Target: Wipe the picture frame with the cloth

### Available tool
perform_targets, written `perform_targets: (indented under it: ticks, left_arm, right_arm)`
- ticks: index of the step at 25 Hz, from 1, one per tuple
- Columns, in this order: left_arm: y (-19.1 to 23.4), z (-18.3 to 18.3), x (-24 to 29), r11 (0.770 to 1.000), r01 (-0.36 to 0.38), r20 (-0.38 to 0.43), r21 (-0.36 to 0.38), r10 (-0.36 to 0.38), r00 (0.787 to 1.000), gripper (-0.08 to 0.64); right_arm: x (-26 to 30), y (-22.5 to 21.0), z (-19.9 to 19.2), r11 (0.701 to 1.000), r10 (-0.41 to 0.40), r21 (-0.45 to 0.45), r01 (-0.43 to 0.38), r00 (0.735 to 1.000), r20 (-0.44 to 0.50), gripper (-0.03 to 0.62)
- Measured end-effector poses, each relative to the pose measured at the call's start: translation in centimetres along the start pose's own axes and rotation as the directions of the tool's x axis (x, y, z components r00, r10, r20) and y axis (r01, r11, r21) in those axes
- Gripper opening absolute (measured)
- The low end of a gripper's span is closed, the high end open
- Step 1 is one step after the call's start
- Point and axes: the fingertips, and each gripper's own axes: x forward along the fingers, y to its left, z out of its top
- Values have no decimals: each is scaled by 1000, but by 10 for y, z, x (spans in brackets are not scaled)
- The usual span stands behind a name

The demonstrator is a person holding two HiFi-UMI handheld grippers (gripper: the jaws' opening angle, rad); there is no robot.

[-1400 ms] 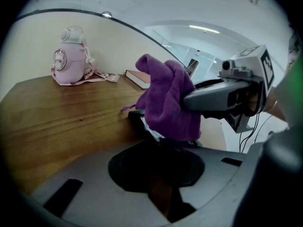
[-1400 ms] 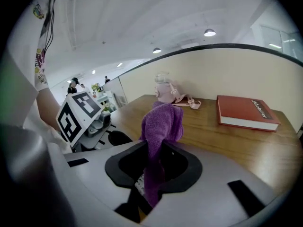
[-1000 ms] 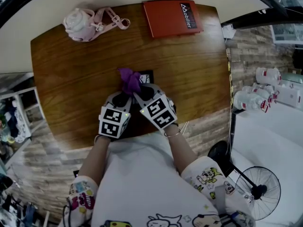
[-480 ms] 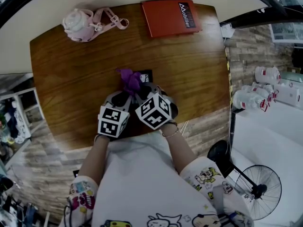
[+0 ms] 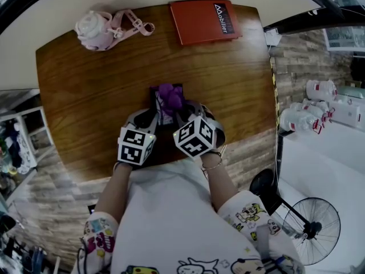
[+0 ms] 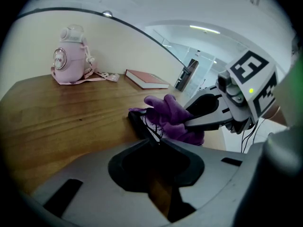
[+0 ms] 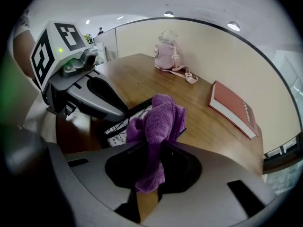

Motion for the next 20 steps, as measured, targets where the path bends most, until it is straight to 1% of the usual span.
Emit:
perform_targets:
  ticks: [5,8,10,14,17,20]
  left_arm:
    - [0,1,-1,1000,-1,-2,-1,1,1000,64]
    - [-1,1,0,1000,2,0,-1,-2,1000,64]
    - [0,0,0,1000,0,2,-1,0,1000,64]
    - [-1,0,0,1000,-1,-1,0,1,1000,64]
    - [0,0,1,1000,0,-1,0,0,1000,64]
    - [0,0,1,1000,-2,0,1,2,1000,64]
  right_arm:
    - [-7,-11,-12,997,0,71,0,1000,8,64]
    - [-11,-17,-22,996,-22,86,23,1000,-14,64]
    - [-11,-22,-32,993,-30,111,33,999,-28,64]
    - [-13,-31,-56,990,-44,130,54,996,-78,64]
    - [-19,-33,-60,987,-53,150,60,997,-56,64]
    - [-31,-31,-52,985,-63,163,62,998,-4,64]
